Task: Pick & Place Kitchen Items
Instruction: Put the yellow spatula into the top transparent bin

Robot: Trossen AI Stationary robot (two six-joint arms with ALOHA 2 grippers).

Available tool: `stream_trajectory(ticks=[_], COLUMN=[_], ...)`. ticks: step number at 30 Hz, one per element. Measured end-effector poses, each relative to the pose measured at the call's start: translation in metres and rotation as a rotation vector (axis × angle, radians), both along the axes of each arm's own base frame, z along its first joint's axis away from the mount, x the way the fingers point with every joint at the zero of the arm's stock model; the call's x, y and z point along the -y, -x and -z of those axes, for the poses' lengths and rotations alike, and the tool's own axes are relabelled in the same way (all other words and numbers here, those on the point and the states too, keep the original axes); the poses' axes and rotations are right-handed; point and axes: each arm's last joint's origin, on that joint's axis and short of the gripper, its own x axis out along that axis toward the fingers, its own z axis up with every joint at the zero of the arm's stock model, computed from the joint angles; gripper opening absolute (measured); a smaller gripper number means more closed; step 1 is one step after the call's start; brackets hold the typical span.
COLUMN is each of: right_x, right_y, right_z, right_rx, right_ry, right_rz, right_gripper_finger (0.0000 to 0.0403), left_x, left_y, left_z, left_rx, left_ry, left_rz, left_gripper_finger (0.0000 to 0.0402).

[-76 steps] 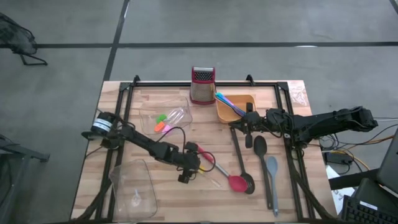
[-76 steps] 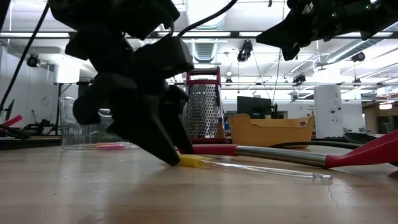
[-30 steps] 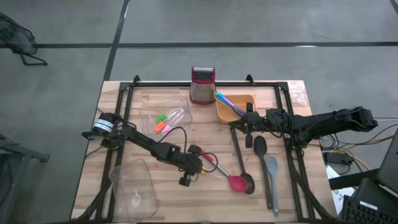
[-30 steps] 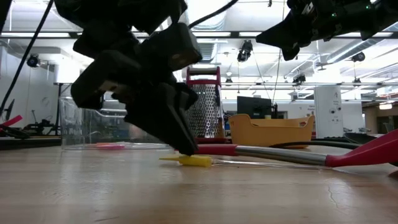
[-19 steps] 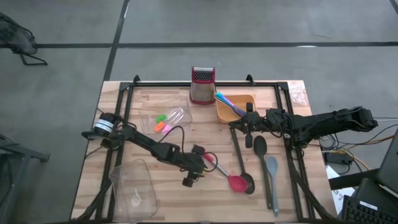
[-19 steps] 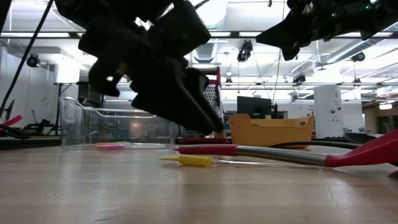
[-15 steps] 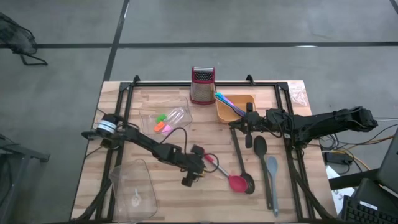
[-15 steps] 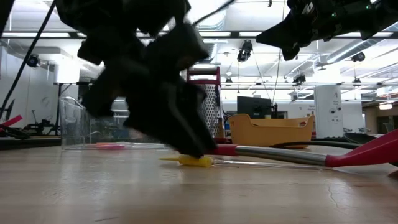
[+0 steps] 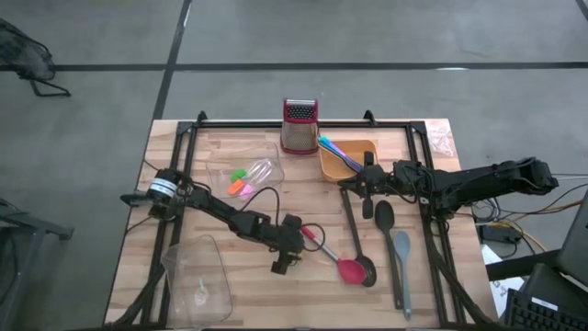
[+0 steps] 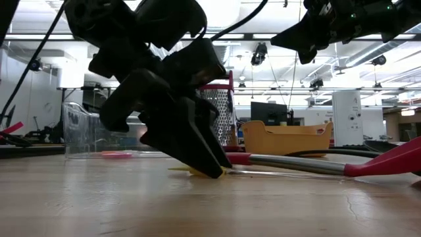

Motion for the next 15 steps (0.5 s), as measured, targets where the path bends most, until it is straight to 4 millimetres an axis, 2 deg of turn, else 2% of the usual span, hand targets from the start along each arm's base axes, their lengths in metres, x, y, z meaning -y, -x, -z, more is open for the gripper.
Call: stream_trajectory(ticks=[4, 7, 13, 15], right_x=[0.0, 0.0, 0.0, 0.0], right_y=[0.0, 0.0, 0.0, 0.0], right_z=[0.0, 0.0, 0.0, 0.0], right_rx=[0.0, 0.0, 0.0, 0.0], right_ry=[0.0, 0.0, 0.0, 0.0], right_rz=[0.0, 0.0, 0.0, 0.0], right_gripper_finger=[0.0008, 0.0008, 0.0008, 0.0008], left_x=[-0.002, -0.001, -0.001, 0.0], left_y=[0.001, 0.001, 0.002, 0.002], left_z=[0.012, 0.012, -0.004, -0.012], left_rx=[-0.042, -0.046, -0.015, 0.007], left_ry=[0.004, 0.014, 0.016, 0.023], left_rz=[-0.014, -0.014, 0.031, 0.048], left_gripper_finger=[0.0148, 0.0101, 0.0021, 0.0006])
